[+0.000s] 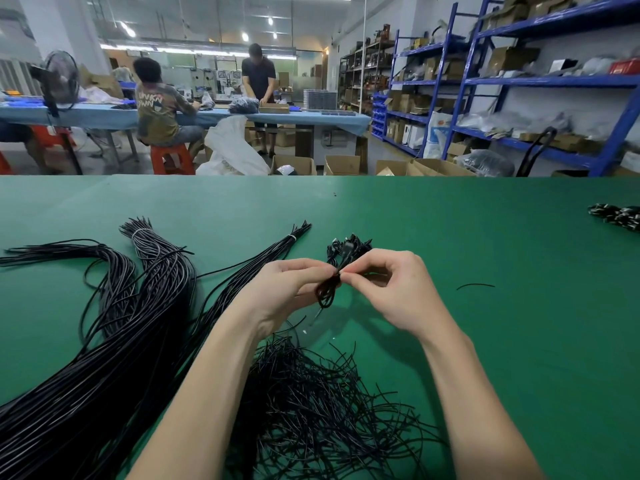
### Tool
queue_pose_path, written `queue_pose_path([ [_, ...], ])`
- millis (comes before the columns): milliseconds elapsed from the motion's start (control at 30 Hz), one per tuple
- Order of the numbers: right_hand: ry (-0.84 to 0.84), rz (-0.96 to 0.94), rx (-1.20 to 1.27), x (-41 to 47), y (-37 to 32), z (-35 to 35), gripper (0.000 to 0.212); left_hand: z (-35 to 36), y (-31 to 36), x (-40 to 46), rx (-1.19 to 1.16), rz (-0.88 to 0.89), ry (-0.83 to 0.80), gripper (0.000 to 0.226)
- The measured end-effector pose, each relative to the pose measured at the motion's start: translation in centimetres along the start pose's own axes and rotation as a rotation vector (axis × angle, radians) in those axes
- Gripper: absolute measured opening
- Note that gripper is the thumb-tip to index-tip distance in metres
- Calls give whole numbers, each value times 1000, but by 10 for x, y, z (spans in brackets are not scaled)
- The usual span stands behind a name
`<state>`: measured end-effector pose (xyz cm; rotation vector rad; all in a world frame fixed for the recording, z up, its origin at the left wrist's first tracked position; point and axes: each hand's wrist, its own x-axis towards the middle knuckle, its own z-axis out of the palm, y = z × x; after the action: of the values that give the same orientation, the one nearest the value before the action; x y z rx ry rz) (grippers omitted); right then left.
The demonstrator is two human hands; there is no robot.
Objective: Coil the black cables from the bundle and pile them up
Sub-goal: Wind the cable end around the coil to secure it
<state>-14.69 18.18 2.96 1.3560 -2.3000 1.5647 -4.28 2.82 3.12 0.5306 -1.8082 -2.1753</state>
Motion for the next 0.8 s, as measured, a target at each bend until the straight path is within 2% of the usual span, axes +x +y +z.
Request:
queue_pose_path([
  [100,-15,-13,15,0,-1,3,10,0,-4,0,48,77,35,3],
  [233,27,67,181,3,0,3,13,3,-8,1,66,174,34,4],
  [333,62,95,263,4,1,3,12,5,-6,4,-124,92,-4,12],
  [433,51,88,315,3,1,4,9,5,-7,4,-301,-8,-19,31],
  [567,22,106,373,3,3,3,9,5,-7,5,-327,-30,-14,44],
  [800,-69,172,504,1,2,1,16,5,-8,6,-394,-80,-21,46],
])
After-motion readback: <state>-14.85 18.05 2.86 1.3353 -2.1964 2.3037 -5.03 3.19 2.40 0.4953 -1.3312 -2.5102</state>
